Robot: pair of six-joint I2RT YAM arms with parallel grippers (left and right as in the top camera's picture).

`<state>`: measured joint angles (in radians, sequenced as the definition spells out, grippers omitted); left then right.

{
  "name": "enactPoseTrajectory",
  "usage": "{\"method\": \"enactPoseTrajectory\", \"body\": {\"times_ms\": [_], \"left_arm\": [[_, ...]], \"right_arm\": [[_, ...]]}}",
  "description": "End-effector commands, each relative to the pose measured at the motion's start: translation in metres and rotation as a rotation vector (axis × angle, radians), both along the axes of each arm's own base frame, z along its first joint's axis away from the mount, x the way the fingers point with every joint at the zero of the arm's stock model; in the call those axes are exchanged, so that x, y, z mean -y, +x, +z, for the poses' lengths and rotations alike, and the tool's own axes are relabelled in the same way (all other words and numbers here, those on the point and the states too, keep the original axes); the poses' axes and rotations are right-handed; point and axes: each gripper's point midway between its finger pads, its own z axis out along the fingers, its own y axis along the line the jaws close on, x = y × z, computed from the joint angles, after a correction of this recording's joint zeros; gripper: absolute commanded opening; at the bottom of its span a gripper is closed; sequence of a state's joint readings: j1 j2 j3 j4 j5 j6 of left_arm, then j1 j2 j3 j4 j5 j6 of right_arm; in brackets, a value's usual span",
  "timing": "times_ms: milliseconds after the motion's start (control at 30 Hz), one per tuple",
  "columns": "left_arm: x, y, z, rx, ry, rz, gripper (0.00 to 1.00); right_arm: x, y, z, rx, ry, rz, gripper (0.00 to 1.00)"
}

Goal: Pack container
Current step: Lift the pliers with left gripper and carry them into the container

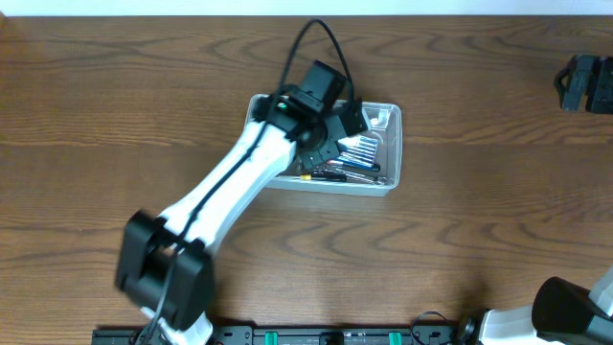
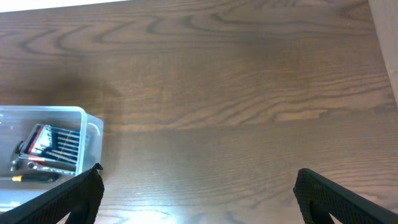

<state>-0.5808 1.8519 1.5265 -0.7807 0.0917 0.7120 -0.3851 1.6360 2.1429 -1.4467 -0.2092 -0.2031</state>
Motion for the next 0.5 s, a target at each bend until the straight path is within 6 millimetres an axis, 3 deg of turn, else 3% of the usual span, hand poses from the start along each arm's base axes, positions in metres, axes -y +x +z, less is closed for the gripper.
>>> {"method": "enactPoseTrajectory", "body": {"times_ms": [0,167,367,433,467], "left_arm": [[-0.001,-0.003,-0.032,-0.071,0.047,-0.019,0.06],[-0.009,-0.015,-0.07,-0.18,0.116,-0.017,0.06],[-0.016,-0.025,-0.089,-0.25,0.155,0.003,0.06],[-0.016,-0.025,-0.089,-0.25,0.154,0.011,0.17],[-0.016,-0.025,-0.089,-0.251,0.155,0.01,0.34]], "right_arm": [[-0.002,-0.004,0.01,0.026,-0.01,0.001,0.99],[-0.002,-0.004,0.01,0.026,-0.01,0.001,0.99],[-0.002,-0.004,0.01,0.026,-0.01,0.001,0.99],[-0.002,-0.004,0.01,0.026,-0.01,0.001,0.99],[-0.002,-0.004,0.01,0.026,-0.01,0.001,0.99]]}}
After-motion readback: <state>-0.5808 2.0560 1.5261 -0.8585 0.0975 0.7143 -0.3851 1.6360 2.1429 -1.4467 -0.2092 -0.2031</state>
